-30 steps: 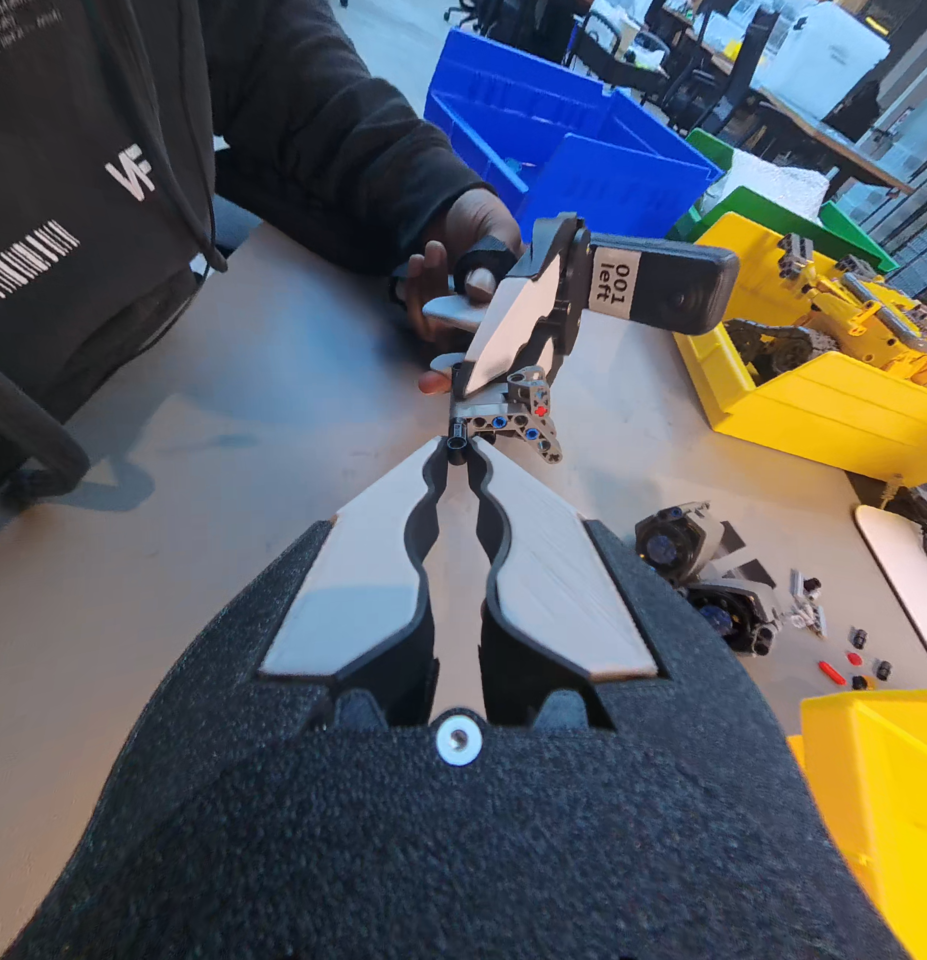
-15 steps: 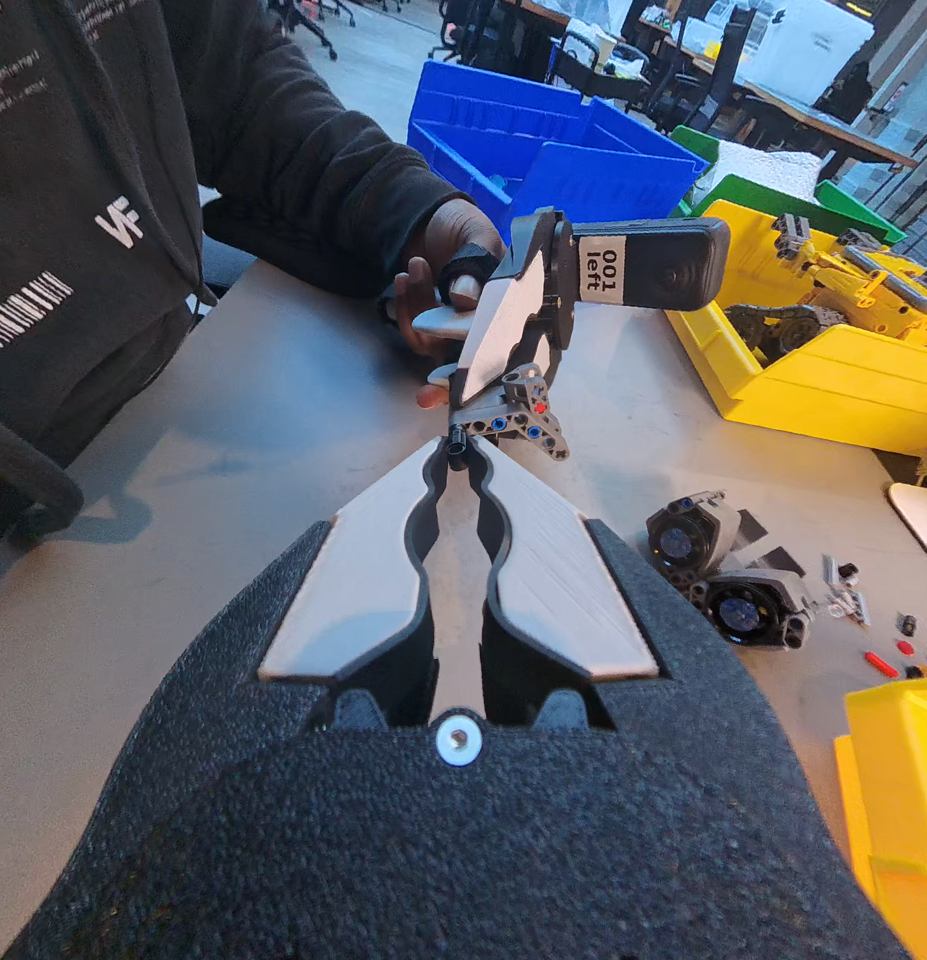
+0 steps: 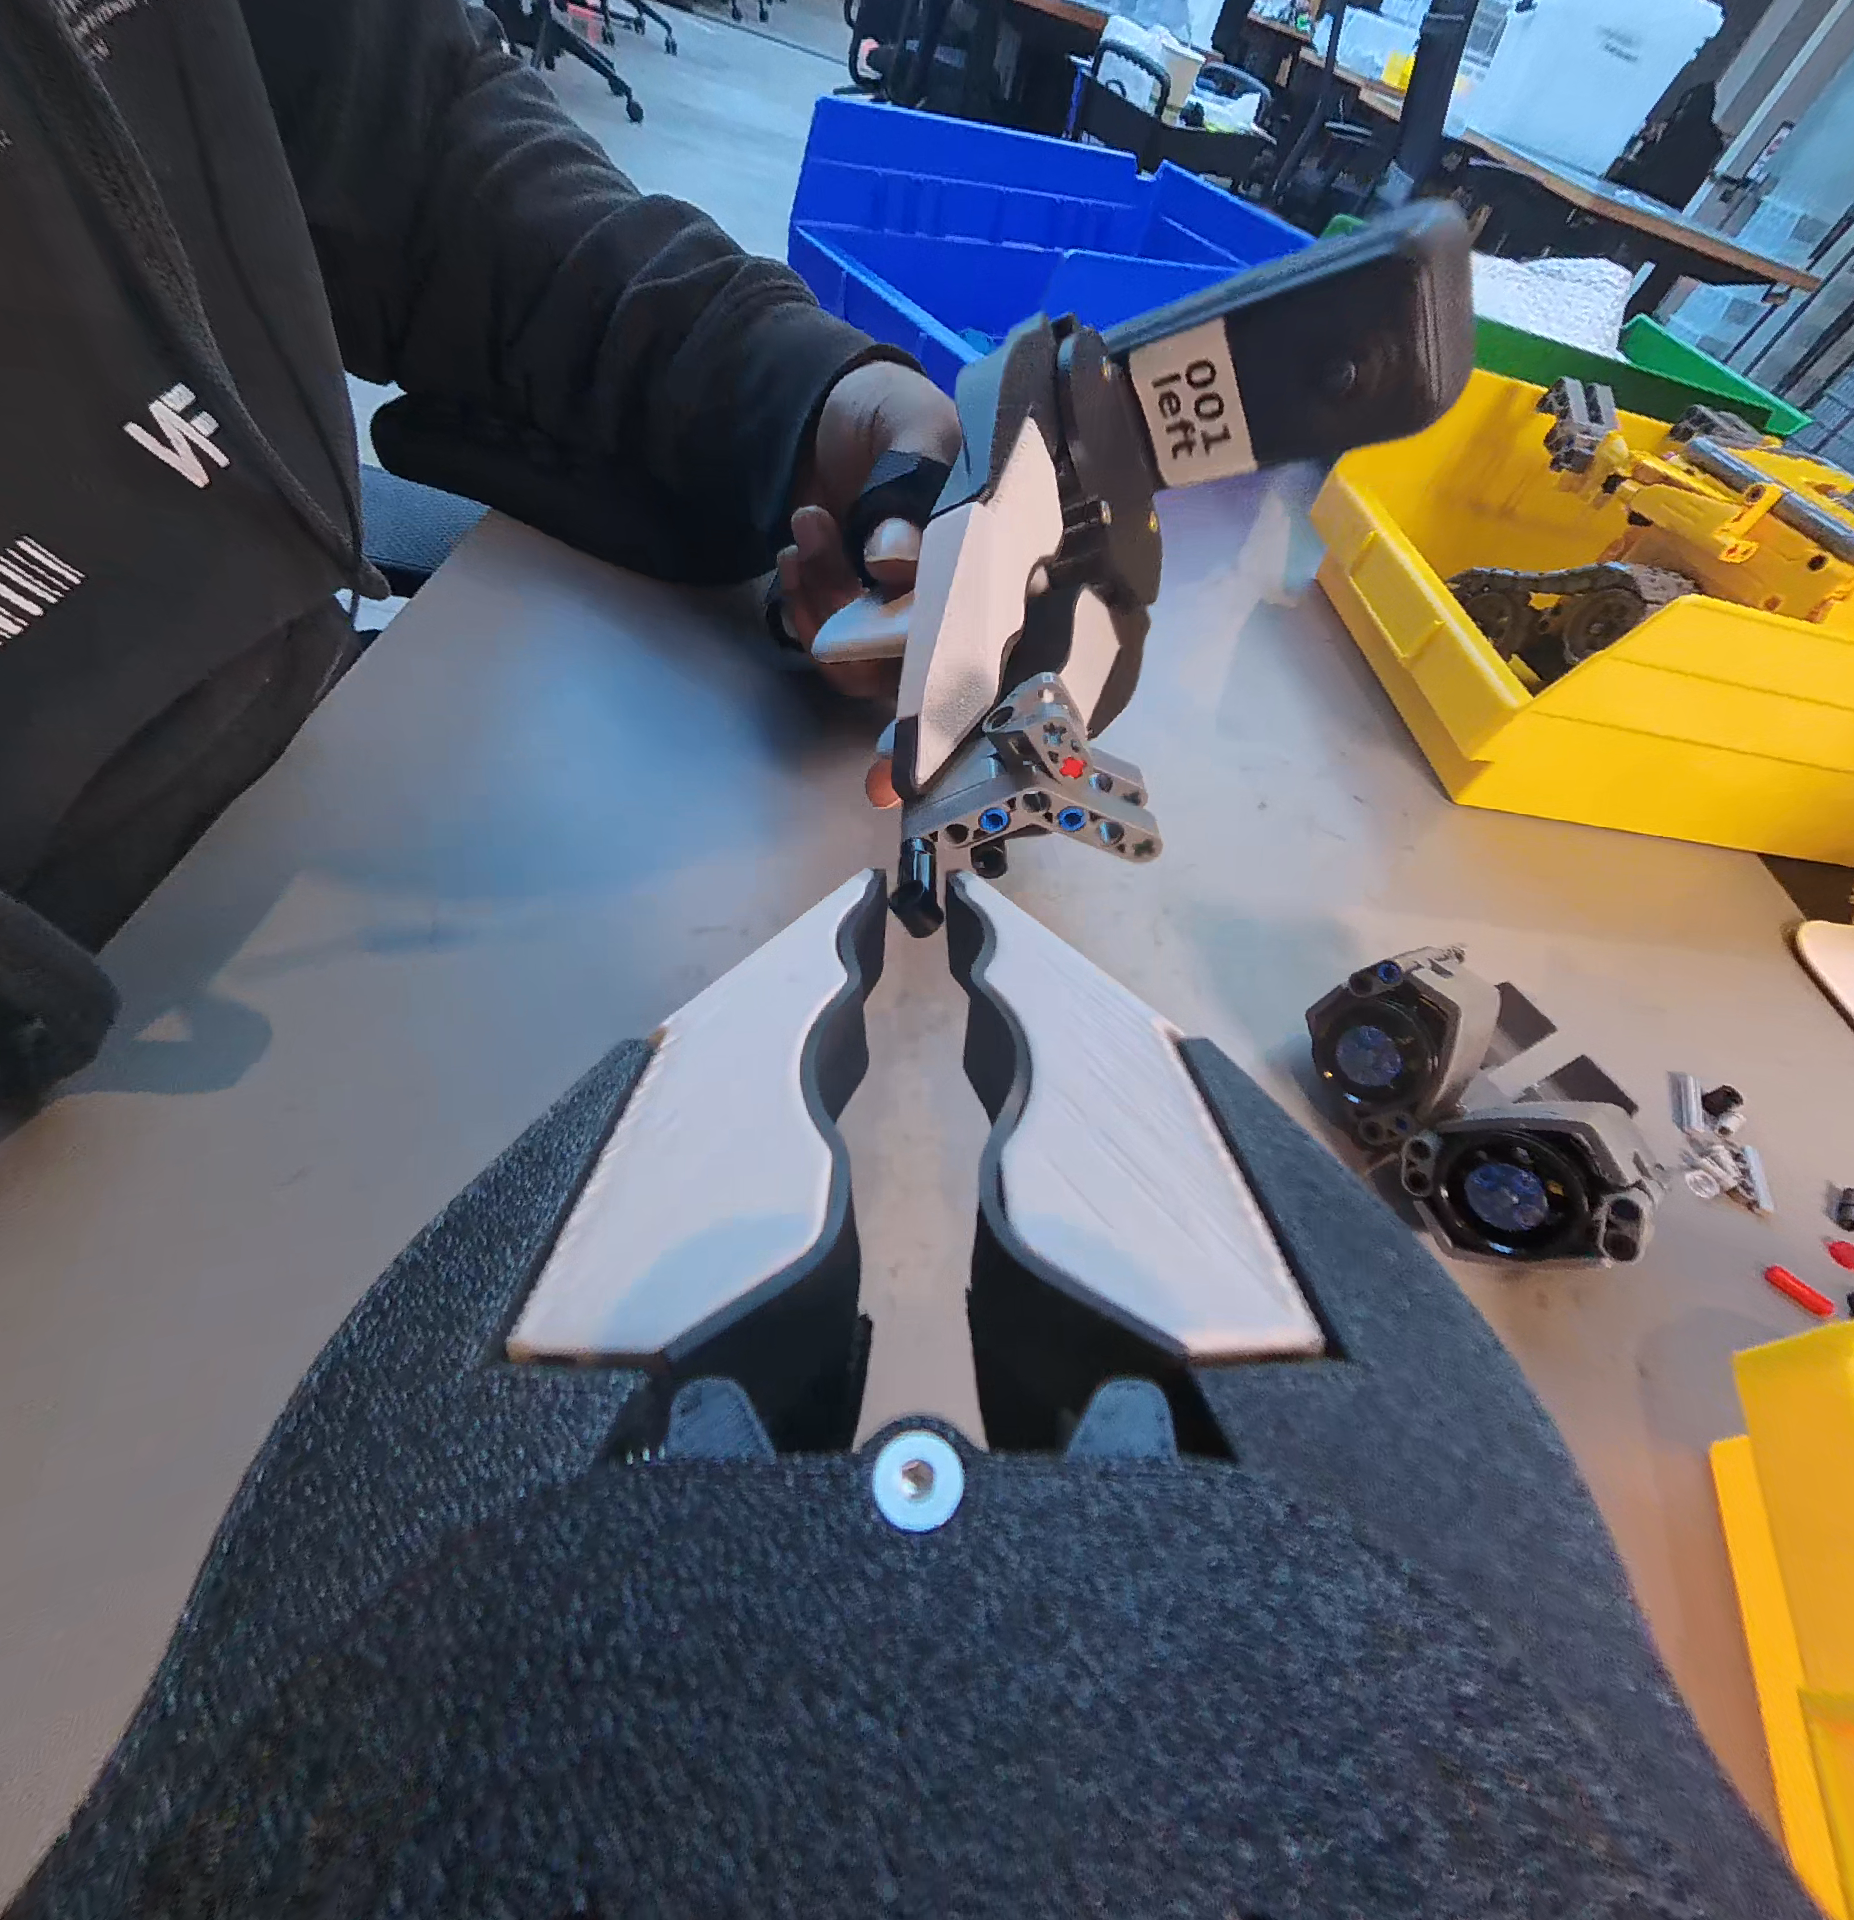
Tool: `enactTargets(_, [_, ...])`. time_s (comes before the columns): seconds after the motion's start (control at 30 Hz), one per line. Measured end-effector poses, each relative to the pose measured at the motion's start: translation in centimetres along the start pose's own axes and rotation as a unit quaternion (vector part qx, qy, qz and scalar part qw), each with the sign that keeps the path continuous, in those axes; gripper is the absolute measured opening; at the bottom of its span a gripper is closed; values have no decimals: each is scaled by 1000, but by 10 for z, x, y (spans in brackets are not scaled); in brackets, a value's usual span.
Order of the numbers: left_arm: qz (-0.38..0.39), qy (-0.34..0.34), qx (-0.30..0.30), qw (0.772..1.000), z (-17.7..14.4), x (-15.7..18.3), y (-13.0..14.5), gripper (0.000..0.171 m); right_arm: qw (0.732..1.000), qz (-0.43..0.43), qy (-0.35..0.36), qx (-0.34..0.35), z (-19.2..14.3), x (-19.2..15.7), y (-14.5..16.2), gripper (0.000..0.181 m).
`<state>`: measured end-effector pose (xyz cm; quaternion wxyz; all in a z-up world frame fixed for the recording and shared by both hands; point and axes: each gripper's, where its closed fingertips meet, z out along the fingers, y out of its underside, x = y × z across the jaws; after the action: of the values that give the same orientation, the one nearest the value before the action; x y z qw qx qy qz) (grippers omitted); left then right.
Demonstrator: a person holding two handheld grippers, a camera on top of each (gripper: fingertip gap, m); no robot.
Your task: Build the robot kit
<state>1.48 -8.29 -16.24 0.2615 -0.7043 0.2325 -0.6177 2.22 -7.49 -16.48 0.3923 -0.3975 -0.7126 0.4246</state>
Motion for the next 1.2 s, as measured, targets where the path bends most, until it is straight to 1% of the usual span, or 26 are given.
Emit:
enactTargets(0.1, [78,-38,-6,996,-1,0,-1,7,1000,17,-1,-11,1,1,4,18])
enactTargets(0.23, [203,-94,-12,975,-2,0,-5,7,998,65,-17,5,1,1,1,20])
enactTargets(0.3, [249,-116,-14,961,-2,0,-6,7,996,81,-22,18,0,2,-3,19])
enactTargets(0.33, [268,-123,-13,955,-2,1,-7,7,996,88,-19,22,0,3,-5,16])
enactTargets(0.37, [284,-128,-12,950,-2,2,-7,7,995,92,-14,23,0,5,-5,9])
enactTargets(0.43, [305,-140,-10,942,-2,2,-9,7,996,91,-9,21,-1,7,-6,8])
enactTargets(0.67, [294,-170,18,940,-12,-7,-20,10,994,101,41,22,2,22,-7,7])
enactTargets(0.73, [294,-185,26,937,-16,-11,-25,10,993,103,58,17,2,27,-4,7])
enactTargets(0.83, [281,-198,30,939,-21,-16,-27,8,990,118,73,7,4,32,2,7])
enactTargets(0.9, [274,-220,34,936,-24,-22,-30,8,987,127,95,0,6,37,6,7])
enactTargets(1.03, [269,-258,50,926,-29,-31,-37,22,981,140,136,-2,7,48,7,7])
enactTargets(1.2, [259,-277,78,922,-28,-33,-45,26,976,121,180,-10,14,51,3,7])
